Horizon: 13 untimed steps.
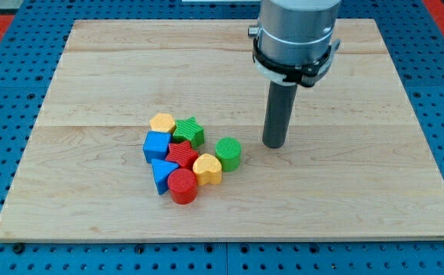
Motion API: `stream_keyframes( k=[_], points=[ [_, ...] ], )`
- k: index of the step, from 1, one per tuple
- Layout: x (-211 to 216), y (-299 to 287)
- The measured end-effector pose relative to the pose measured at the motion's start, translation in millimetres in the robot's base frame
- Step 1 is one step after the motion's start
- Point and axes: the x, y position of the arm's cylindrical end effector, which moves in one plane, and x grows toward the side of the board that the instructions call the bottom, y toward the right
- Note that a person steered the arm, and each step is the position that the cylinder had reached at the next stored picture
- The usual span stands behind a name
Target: Push a group of blocks to the left side of the board
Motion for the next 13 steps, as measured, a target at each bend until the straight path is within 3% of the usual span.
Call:
stream_keyframes(
  k=[2,4,7,11,13],
  points=[
    [25.9,-10.8],
    [24.9,-76.5],
    [50.2,-16.6],
    [58.4,-122.7],
    [62.0,-112.7]
  ],
)
